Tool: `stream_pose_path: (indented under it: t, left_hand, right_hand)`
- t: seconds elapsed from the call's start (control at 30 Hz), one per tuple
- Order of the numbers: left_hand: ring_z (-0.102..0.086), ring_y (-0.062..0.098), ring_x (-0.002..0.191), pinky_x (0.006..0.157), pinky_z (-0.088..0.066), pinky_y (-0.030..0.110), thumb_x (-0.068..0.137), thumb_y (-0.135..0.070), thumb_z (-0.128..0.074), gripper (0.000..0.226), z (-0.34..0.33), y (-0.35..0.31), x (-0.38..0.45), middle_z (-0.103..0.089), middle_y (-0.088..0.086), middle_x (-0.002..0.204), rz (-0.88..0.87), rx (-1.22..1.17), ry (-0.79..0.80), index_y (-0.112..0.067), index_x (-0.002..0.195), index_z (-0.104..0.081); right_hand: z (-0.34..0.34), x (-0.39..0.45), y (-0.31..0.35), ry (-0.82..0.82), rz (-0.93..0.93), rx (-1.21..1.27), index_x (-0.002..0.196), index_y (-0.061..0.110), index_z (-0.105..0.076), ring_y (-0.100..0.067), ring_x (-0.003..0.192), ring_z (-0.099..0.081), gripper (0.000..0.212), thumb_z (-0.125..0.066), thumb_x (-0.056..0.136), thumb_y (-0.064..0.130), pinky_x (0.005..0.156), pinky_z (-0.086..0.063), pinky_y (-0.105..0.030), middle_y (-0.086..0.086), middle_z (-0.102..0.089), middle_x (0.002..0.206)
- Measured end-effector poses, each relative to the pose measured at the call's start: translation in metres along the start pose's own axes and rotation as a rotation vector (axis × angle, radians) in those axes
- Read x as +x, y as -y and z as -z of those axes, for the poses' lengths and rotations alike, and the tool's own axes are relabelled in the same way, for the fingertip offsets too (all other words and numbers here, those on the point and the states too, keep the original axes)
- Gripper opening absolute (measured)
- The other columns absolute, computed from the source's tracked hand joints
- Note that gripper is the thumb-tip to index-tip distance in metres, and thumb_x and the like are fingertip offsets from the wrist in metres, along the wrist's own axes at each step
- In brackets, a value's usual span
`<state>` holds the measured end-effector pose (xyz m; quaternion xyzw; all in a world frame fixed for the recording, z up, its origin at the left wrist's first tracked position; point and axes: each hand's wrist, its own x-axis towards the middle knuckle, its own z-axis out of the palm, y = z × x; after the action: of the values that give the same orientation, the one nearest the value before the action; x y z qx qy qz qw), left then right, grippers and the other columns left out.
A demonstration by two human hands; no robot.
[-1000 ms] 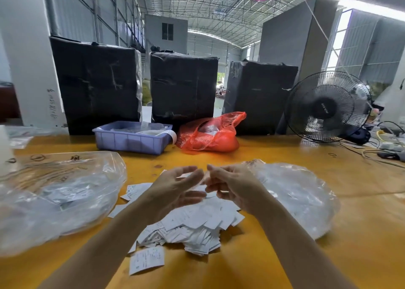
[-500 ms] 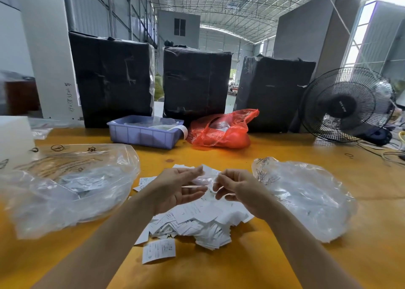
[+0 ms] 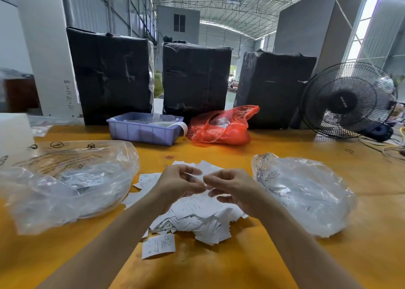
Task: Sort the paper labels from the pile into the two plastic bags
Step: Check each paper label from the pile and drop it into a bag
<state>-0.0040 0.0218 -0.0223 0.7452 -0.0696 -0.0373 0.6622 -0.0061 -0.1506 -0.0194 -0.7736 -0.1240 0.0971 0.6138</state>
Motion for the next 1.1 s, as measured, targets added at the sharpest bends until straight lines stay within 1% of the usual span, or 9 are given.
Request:
stream_pose_path:
  t: [0.1,0.2,0.3,0.43,0.57,0.63,0.77,0.9,1.1]
  left_hand:
    - [-0.064,0.009,0.063,0.063,-0.05,0.023,0.07,0.0,-0.079,0.036,0.001,0.0,-0.001,-0.068,0.0,0.068,0.03,0.049,0.065,-0.006,0.102,-0.064]
    - [-0.056,0.009,0.057,0.058,-0.048,0.02,0.066,-0.021,-0.078,0.03,-0.001,0.001,-0.002,-0.066,0.0,0.067,0.048,-0.063,0.079,-0.008,0.092,-0.072]
    - [-0.052,0.01,0.055,0.056,-0.046,0.019,0.069,-0.02,-0.075,0.013,-0.002,0.002,0.0,-0.068,0.001,0.064,0.025,-0.159,-0.03,-0.011,0.078,-0.075]
    - [-0.062,0.011,0.064,0.061,-0.046,0.021,0.079,-0.016,-0.073,0.011,0.006,0.003,0.006,-0.073,0.001,0.075,0.008,-0.117,-0.161,-0.006,0.084,-0.072]
    - [-0.068,0.014,0.07,0.062,-0.048,0.02,0.081,-0.014,-0.071,0.016,0.014,0.007,0.008,-0.074,0.004,0.081,0.034,-0.116,-0.198,-0.002,0.091,-0.07]
    - [-0.069,0.013,0.069,0.063,-0.049,0.021,0.08,-0.014,-0.072,0.014,0.016,0.008,0.009,-0.075,0.004,0.077,0.048,-0.133,-0.204,-0.003,0.089,-0.069]
    - [-0.071,0.012,0.063,0.058,-0.05,0.02,0.08,-0.021,-0.071,0.016,0.015,0.007,0.009,-0.075,0.004,0.075,0.054,-0.135,-0.192,-0.006,0.086,-0.068]
    - [-0.07,0.015,0.063,0.052,-0.053,0.017,0.084,-0.016,-0.067,0.015,0.015,0.009,0.009,-0.074,0.01,0.076,0.066,-0.14,-0.185,-0.001,0.086,-0.07]
    - [-0.07,0.013,0.061,0.061,-0.058,0.023,0.084,-0.008,-0.067,0.009,0.015,0.01,0.01,-0.074,0.012,0.075,0.089,-0.096,-0.155,0.0,0.086,-0.07]
  right_hand:
    - [-0.001,0.003,-0.004,-0.096,0.031,0.06,0.086,0.012,-0.071,-0.008,0.064,-0.062,0.011,-0.071,0.082,0.023,0.064,-0.042,-0.023,0.003,-0.068,0.07]
    - [-0.002,0.004,-0.007,-0.117,0.064,0.071,0.076,0.012,-0.071,-0.008,0.059,-0.058,0.009,-0.073,0.079,0.021,0.058,-0.04,-0.02,0.001,-0.066,0.064]
    - [-0.003,0.005,-0.008,-0.121,0.097,0.028,0.072,0.015,-0.071,-0.007,0.058,-0.058,0.017,-0.078,0.069,0.031,0.057,-0.041,-0.02,0.002,-0.067,0.064]
    - [-0.001,0.011,-0.013,-0.184,0.212,-0.361,0.083,0.012,-0.07,-0.004,0.062,-0.06,0.024,-0.078,0.073,0.032,0.059,-0.049,-0.018,0.001,-0.069,0.076]
    - [-0.002,0.009,-0.024,0.103,0.089,-0.796,0.107,0.024,-0.066,-0.004,0.085,-0.055,0.055,-0.086,0.06,0.043,0.076,-0.048,-0.022,0.01,-0.061,0.099]
    - [-0.003,0.009,-0.026,0.139,0.117,-0.88,0.106,0.024,-0.068,-0.005,0.086,-0.053,0.049,-0.085,0.063,0.041,0.076,-0.046,-0.022,0.01,-0.061,0.1]
    - [0.003,0.012,-0.024,0.076,0.136,-0.785,0.082,0.001,-0.071,-0.023,0.072,-0.059,0.023,-0.071,0.084,0.024,0.07,-0.049,-0.036,-0.014,-0.069,0.083]
    - [0.006,0.009,-0.02,-0.027,0.061,-0.434,0.063,0.008,-0.055,-0.013,0.052,-0.036,0.032,-0.058,0.094,0.015,0.051,-0.031,-0.026,-0.002,-0.041,0.055]
    - [0.011,0.008,-0.012,-0.001,-0.049,0.198,0.103,0.0,-0.064,-0.017,0.072,-0.067,0.016,-0.055,0.093,0.01,0.059,-0.048,-0.022,-0.008,-0.07,0.082]
